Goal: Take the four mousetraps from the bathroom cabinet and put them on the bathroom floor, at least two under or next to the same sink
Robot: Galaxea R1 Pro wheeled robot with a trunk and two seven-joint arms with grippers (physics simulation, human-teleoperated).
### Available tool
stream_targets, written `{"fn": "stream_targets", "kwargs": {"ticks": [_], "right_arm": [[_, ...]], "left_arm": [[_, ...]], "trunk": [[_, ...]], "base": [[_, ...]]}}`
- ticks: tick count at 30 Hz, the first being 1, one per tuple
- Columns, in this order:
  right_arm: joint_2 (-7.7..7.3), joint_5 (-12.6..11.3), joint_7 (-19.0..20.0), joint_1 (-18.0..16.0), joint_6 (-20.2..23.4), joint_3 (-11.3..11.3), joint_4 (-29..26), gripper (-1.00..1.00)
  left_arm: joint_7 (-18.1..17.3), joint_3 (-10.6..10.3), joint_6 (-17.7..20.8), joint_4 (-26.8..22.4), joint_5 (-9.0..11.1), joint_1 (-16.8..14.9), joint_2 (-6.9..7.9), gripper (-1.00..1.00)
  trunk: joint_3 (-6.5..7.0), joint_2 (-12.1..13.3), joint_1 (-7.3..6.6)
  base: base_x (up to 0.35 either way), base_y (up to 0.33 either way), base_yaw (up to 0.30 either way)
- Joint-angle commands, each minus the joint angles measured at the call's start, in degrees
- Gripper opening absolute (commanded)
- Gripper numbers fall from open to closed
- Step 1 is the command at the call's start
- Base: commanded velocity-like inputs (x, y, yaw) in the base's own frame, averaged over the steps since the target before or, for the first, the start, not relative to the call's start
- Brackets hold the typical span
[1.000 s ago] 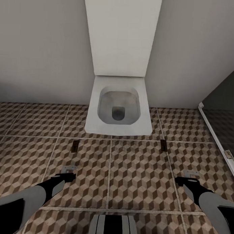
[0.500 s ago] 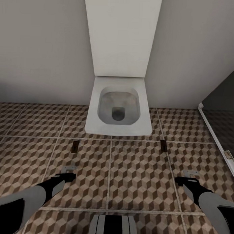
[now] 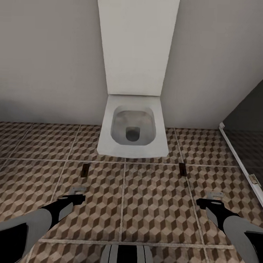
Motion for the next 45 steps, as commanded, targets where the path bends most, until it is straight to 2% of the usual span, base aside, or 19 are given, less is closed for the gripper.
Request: {"fn": "stream_targets", "kwargs": {"ticks": [1, 31, 36, 45], "right_arm": [[0.0, 0.1, -0.1, 0.0, 0.2, 0.0, -0.1, 1.0], [0.16, -0.1, -0.2, 0.4, 0.2, 0.0, 0.4, 1.0], [0.23, -0.1, -0.3, 1.8, 0.1, 0.0, 0.5, 1.0], [0.6, 0.0, -0.1, 5.9, 0.0, 0.0, 0.5, 1.0]], "left_arm": [[0.5, -0.4, 0.1, -0.3, 0.3, 0.0, 0.08, 1.0], [0.5, -0.4, 0.2, 0.0, 0.5, 0.0, 0.17, 1.0], [0.5, -0.4, 0.2, 0.1, 0.4, 0.2, 0.24, 1.0], [0.5, -0.5, 0.3, 0.0, 0.3, 3.6, 0.24, 1.0]], "trunk": [[0.19, 0.0, -0.03], [6.84, 0.4, -0.81], [7.95, 0.5, -0.93], [9.94, 0.6, -1.17]], "base": [[0.0, 0.0, 0.0], [0.0, 0.0, 0.0], [0.0, 0.0, 0.0], [0.0, 0.0, 0.0]]}}
